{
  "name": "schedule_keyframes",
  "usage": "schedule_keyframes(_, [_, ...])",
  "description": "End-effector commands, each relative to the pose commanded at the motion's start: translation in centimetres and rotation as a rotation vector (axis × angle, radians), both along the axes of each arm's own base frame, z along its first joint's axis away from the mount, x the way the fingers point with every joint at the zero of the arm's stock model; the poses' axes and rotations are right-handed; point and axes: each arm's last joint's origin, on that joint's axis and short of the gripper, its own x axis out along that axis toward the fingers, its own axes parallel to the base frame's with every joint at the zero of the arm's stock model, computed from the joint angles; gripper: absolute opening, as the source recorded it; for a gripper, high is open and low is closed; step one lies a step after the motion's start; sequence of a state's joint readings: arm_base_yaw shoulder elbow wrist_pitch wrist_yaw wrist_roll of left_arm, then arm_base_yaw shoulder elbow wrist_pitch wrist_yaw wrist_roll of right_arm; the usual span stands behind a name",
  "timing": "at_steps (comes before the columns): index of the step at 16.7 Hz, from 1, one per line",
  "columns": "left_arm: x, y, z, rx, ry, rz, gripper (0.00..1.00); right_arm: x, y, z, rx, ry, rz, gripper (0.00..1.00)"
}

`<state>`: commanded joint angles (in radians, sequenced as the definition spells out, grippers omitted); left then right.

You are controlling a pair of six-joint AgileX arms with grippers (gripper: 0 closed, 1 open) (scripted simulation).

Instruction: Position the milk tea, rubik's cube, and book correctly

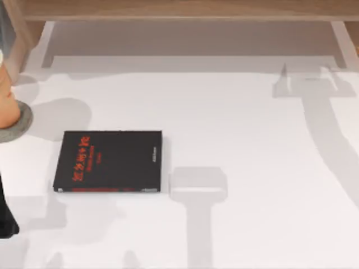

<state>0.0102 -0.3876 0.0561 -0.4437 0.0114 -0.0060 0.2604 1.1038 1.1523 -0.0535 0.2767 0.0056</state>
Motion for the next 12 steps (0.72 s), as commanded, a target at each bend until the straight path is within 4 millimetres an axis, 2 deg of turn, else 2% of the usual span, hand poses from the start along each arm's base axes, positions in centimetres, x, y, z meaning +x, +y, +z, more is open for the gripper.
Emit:
schedule_keyframes(3, [0.0, 0.0, 0.0, 0.000, 0.000, 0.000, 1.00, -6.3, -2.9, -5.6, 0.000, 0.006, 0.001, 1.00])
schedule_keyframes(6, [0.0, 0.0, 0.0, 0.000, 0.000, 0.000, 1.00, -10.8, -4.6, -12.7, 0.003, 0.009, 0.002, 1.00])
schedule_keyframes(9, [0.0, 0.0, 0.0, 0.000, 0.000, 0.000, 1.00, -12.8, -5.4, -18.8, 0.007, 0.004, 0.005, 1.00])
schedule_keyframes(12, [0.0, 0.0, 0.0, 0.000, 0.000, 0.000, 1.00, -13.4, -5.8, -23.0, 0.009, 0.001, 0.007, 1.00])
